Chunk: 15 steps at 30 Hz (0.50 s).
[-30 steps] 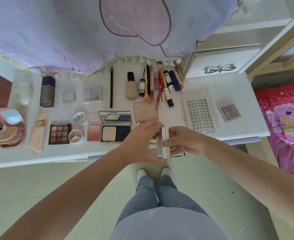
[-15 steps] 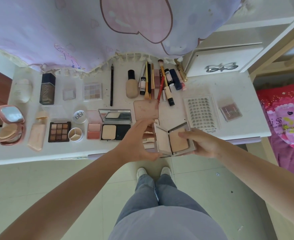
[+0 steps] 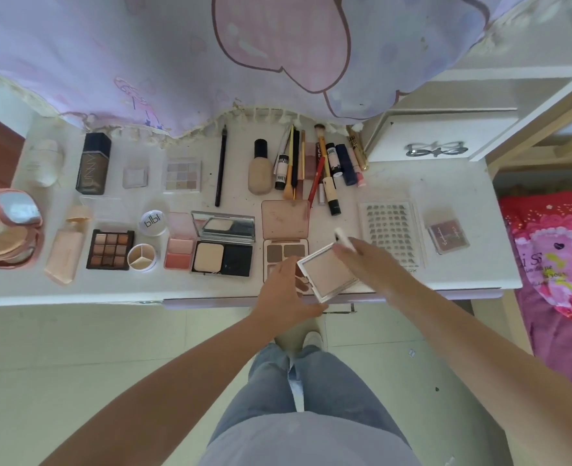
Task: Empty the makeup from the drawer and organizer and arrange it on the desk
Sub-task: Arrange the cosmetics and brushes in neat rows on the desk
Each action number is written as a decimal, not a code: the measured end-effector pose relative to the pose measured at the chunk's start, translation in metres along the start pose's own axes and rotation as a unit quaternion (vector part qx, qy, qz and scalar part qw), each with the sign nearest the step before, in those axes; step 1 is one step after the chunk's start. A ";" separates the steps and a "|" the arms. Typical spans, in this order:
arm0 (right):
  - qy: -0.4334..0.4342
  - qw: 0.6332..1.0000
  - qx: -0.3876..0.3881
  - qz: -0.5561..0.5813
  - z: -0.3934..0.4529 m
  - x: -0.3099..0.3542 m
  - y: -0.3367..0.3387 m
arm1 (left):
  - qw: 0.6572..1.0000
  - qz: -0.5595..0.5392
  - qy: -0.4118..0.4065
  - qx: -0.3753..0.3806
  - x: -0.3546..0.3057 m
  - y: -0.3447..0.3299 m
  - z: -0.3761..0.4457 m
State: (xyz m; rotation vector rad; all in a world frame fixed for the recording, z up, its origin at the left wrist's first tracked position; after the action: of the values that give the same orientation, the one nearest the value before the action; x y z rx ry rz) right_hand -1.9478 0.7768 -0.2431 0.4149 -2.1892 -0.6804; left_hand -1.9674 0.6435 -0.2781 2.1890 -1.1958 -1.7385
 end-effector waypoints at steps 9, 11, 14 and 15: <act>-0.008 0.995 0.039 0.093 0.013 -0.018 0.028 | 0.999 -0.001 0.042 -0.029 -0.005 -0.034 0.008; -0.023 0.988 0.083 0.126 0.027 -0.029 0.033 | 0.996 -0.003 0.066 -0.053 -0.002 -0.045 0.005; 0.018 0.987 0.134 0.087 0.045 -0.027 0.035 | 0.988 -0.015 0.109 -0.109 0.002 -0.058 -0.005; 0.037 0.985 0.149 0.072 0.049 -0.025 0.032 | 0.983 -0.011 0.129 -0.130 0.004 -0.061 -0.009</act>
State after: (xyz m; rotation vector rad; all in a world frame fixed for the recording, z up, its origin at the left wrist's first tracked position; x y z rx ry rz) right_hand -1.9717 0.8316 -0.2653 0.4224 -2.2293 -0.2539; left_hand -1.9290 0.6795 -0.3102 2.1900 -0.8365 -1.4654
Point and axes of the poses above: each hand's wrist, its own z-axis towards the middle knuckle, its own y-axis out of the back of the hand, x = y × z, the point moved 7 cm from there along z, towards the middle knuckle, and after that the axes turned 9 degrees about -x, right-handed, at the moved point
